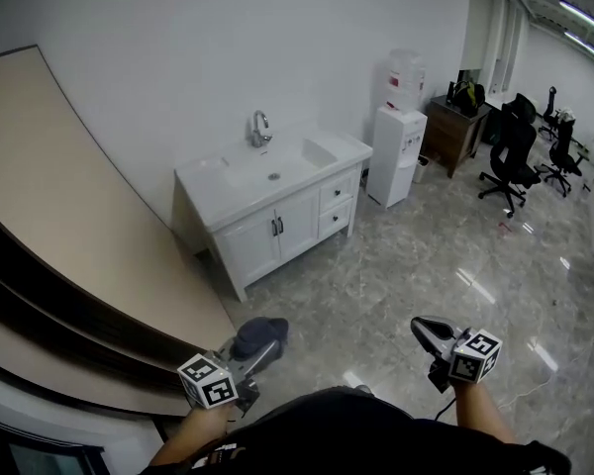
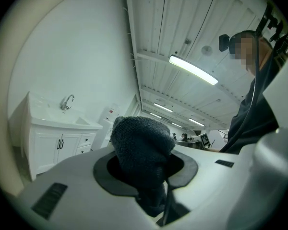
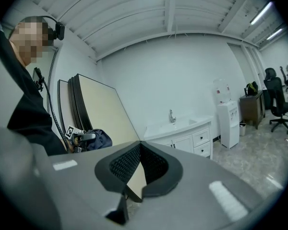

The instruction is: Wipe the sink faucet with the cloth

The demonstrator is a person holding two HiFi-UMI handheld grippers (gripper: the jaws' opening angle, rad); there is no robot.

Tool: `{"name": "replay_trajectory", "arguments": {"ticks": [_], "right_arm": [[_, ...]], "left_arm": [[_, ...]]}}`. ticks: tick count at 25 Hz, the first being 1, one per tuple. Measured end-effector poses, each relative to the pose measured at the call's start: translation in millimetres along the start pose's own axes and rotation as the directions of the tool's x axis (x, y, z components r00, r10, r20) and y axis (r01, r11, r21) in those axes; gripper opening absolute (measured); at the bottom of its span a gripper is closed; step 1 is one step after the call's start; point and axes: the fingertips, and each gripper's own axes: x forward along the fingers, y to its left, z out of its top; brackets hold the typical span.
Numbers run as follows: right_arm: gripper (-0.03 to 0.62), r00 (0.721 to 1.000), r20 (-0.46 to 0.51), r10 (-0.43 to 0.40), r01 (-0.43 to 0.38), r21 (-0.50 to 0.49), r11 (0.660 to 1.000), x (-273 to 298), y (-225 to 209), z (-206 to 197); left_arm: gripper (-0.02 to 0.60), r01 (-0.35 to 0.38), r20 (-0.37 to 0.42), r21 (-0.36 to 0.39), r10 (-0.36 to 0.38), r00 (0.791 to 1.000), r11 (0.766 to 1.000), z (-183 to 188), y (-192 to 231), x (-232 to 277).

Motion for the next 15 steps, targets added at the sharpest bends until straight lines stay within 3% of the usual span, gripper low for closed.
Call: {"name": "replay_trajectory", "arguments": {"ticks": [7,15], "right_arm": [[0.002,0.993,-0.007,0.117,-0.117,-0.007,0.993,40,-126,46],[0.002,0.981,-0.026,0.194,-0.194,0.004,0.981,59,-248,83]], "left_arm": [[0.115,-0.097,0.081,0.016,0.095,0.992,0.995,40,17,110],[0.115,-0.108,0.058,0.01,0.108,0.993,0.994,50,27,237]]}}
